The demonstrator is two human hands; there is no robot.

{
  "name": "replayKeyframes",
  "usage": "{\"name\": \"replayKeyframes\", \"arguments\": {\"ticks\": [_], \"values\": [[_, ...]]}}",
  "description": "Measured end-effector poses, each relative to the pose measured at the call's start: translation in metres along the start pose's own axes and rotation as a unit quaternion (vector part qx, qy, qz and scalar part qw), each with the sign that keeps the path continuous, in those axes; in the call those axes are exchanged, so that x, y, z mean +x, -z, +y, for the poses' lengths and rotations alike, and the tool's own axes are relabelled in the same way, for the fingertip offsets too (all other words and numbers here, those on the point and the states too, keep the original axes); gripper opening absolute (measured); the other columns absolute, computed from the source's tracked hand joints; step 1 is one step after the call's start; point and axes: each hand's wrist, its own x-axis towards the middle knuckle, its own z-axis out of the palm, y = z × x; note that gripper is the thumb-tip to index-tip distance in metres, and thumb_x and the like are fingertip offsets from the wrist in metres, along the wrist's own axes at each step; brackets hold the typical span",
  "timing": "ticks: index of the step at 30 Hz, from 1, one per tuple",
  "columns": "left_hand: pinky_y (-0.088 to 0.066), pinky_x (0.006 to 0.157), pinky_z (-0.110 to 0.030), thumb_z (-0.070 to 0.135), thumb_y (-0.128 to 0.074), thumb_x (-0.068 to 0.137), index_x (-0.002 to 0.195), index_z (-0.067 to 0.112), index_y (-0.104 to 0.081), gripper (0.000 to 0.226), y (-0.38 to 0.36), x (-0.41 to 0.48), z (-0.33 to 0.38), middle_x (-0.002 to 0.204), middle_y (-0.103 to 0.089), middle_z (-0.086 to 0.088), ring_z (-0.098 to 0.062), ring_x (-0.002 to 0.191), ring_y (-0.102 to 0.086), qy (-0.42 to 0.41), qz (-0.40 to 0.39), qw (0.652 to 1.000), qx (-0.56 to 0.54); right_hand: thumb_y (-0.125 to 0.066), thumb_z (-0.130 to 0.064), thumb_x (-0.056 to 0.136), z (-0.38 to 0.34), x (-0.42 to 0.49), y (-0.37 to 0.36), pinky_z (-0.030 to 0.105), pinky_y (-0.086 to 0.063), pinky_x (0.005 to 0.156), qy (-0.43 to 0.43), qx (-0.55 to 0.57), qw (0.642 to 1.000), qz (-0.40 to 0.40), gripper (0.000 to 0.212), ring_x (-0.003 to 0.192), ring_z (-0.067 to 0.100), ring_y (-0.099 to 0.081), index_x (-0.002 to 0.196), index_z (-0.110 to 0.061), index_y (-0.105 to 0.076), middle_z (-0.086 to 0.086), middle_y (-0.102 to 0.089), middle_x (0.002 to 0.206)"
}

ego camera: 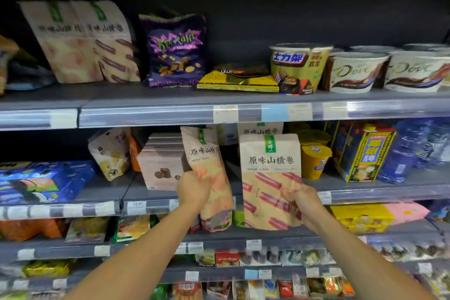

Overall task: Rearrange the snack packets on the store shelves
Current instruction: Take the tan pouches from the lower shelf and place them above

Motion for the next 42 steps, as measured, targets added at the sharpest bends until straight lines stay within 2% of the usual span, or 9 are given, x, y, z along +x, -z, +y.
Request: {"name": "replayKeyframes", "arguments": {"ticks": [3, 10, 12, 15, 20, 25, 34, 38, 42], "values": [[-0.058, 0.067, -0.041, 0.022, -0.079, 0.074, 0.079, 0.008, -0.065, 0.021, 0.023, -0.037, -0.016, 0.082, -0.070, -0.008, -0.027, 0.077, -0.067, 0.003, -0.034, 0.999, -0.007, -0.074, -0.002, 0.079, 0.002, -0.037, 0.009, 0.041, -0.051, 0.093, -0.006, -0.013, 1.000, -0.018, 0.021, 0.097, 0.027, -0.068, 0.100, -0.003, -0.069, 0.010, -0.074, 0.101], [-0.054, 0.087, -0.047, 0.034, -0.083, 0.068, 0.085, 0.020, -0.067, 0.028, 0.092, -0.101, -0.049, 0.098, -0.071, -0.003, -0.026, 0.093, -0.067, 0.019, -0.076, 0.996, -0.038, -0.080, -0.007, 0.074, 0.000, -0.110, 0.010, 0.039, -0.053, 0.088, -0.013, -0.040, 0.999, -0.016, 0.024, 0.095, 0.027, -0.068, 0.094, -0.004, -0.069, 0.010, -0.075, 0.098], [-0.052, 0.084, -0.037, 0.030, -0.081, 0.073, 0.091, 0.019, -0.067, 0.025, 0.114, -0.118, -0.049, 0.095, -0.069, 0.001, -0.020, 0.091, -0.064, 0.013, -0.074, 0.995, -0.065, -0.079, -0.005, 0.074, -0.007, -0.128, 0.005, 0.043, -0.052, 0.094, -0.014, -0.038, 0.999, -0.027, 0.027, 0.099, 0.028, -0.068, 0.099, -0.001, -0.068, 0.012, -0.075, 0.099], [-0.048, 0.068, -0.030, 0.021, -0.068, 0.087, 0.088, 0.019, -0.066, 0.003, 0.147, -0.133, -0.051, 0.092, -0.067, -0.001, -0.013, 0.082, -0.062, -0.001, -0.061, 0.992, -0.111, -0.074, -0.001, 0.080, -0.022, -0.156, -0.005, 0.034, -0.052, 0.078, 0.003, -0.032, 0.998, -0.047, 0.023, 0.094, 0.025, -0.067, 0.101, -0.001, -0.066, 0.011, -0.073, 0.101], [-0.052, 0.070, -0.032, 0.030, -0.059, 0.094, 0.085, 0.020, -0.070, 0.017, 0.199, -0.139, -0.052, 0.085, -0.074, -0.001, -0.020, 0.086, -0.069, -0.021, -0.037, 0.987, -0.157, -0.070, -0.001, 0.083, -0.045, -0.189, -0.029, 0.035, -0.049, 0.082, 0.041, -0.015, 0.997, -0.059, 0.015, 0.097, 0.027, -0.068, 0.098, -0.004, -0.068, 0.011, -0.074, 0.099], [-0.055, 0.086, -0.047, 0.028, -0.059, 0.093, 0.077, 0.021, -0.073, 0.023, 0.254, -0.127, -0.052, 0.083, -0.076, -0.005, -0.025, 0.086, -0.070, -0.012, -0.008, 0.979, -0.203, -0.054, -0.013, 0.096, -0.067, -0.216, -0.084, 0.051, -0.048, 0.099, 0.064, 0.021, 0.995, -0.075, 0.019, 0.104, 0.035, -0.067, 0.106, -0.005, -0.068, 0.016, -0.073, 0.105], [-0.052, 0.065, -0.036, 0.027, -0.058, 0.094, 0.086, 0.015, -0.067, 0.017, 0.389, -0.077, -0.082, 0.092, -0.071, -0.009, -0.024, 0.081, -0.065, 0.030, 0.038, 0.955, -0.294, -0.048, -0.014, 0.099, -0.085, -0.258, -0.218, 0.050, -0.055, 0.086, 0.080, 0.043, 0.993, -0.074, 0.022, 0.095, 0.032, -0.068, 0.104, -0.007, -0.068, 0.013, -0.076, 0.095], [-0.054, 0.086, -0.047, 0.022, -0.057, 0.095, 0.085, 0.015, -0.065, 0.015, 0.436, -0.057, -0.092, 0.092, -0.070, -0.009, -0.027, 0.090, -0.065, 0.045, 0.040, 0.948, -0.311, -0.045, -0.011, 0.101, -0.088, -0.273, -0.264, 0.050, -0.051, 0.092, 0.070, 0.038, 0.995, -0.065, 0.023, 0.093, 0.033, -0.066, 0.098, -0.005, -0.067, 0.015, -0.073, 0.095], [-0.057, 0.079, -0.048, 0.020, -0.058, 0.094, 0.090, 0.010, -0.068, 0.014, 0.461, -0.037, -0.089, 0.092, -0.073, -0.014, -0.031, 0.087, -0.069, 0.069, 0.030, 0.950, -0.303, -0.053, -0.013, 0.097, -0.106, -0.276, -0.292, 0.057, -0.051, 0.092, 0.050, 0.013, 0.998, -0.041, 0.017, 0.090, 0.036, -0.068, 0.096, -0.006, -0.068, 0.017, -0.073, 0.092]]}}
